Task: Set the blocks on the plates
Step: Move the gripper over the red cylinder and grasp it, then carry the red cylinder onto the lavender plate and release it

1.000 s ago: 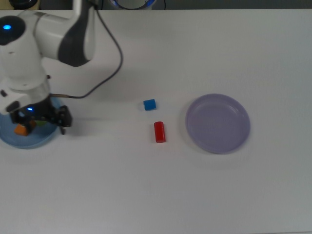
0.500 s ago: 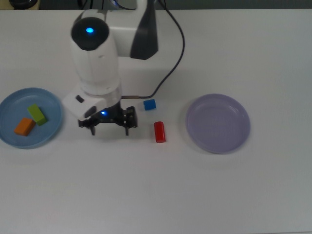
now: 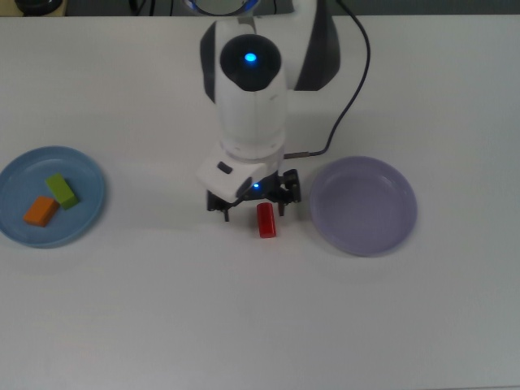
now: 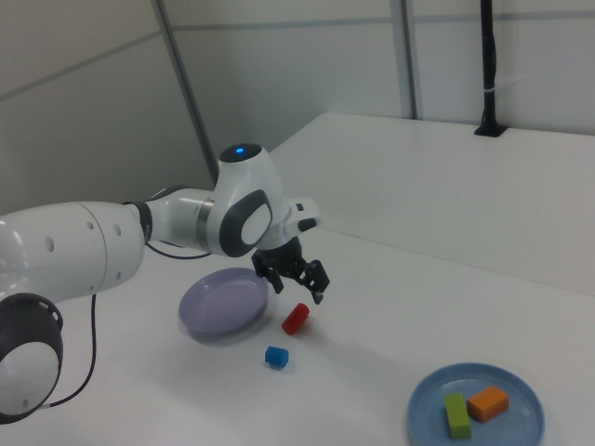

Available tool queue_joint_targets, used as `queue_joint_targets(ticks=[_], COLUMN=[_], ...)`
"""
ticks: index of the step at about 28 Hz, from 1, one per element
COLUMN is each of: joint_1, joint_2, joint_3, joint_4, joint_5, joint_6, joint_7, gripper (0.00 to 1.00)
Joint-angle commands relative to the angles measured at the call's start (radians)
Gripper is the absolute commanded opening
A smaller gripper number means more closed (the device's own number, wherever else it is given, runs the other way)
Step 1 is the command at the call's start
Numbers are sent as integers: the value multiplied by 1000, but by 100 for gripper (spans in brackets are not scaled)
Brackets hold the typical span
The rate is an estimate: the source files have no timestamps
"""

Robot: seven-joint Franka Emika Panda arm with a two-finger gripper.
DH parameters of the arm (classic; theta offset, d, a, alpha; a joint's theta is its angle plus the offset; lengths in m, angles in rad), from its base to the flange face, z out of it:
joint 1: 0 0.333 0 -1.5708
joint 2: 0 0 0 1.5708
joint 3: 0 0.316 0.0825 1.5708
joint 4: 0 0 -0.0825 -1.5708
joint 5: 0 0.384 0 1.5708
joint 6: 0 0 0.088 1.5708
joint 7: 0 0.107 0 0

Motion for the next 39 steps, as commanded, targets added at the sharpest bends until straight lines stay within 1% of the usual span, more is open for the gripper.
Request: queue_joint_targets(ticks=[1,8,9,11,15,20,23,25,26,27,31,32,33,37,39], joint_1=[30,33,33,33,33,34,34,34,34,34,34,34,34,36,48], joint_2=[5,34,37,44,57,62,68,67,67,62,53,50,48,27,1], joint_3=[-13,-13,-13,-13,-13,-13,-13,-13,-13,-13,-13,-13,-13,-10,5], joint_4=[-28,-29,-31,-29,-29,-29,-22,-20,-20,-19,-19,-13,-8,-6,-8], joint_5=[-2,-7,-9,-10,-10,-10,-12,-10,-10,-10,-10,-10,-10,-9,-5], joint_6=[-25,-20,-19,-16,-13,-8,-7,6,13,18,18,18,16,13,7], joint_7=[16,16,14,14,14,12,12,12,12,12,6,5,5,11,14], gripper=[100,100,96,93,73,67,59,51,46,34,14,5,4,3,3])
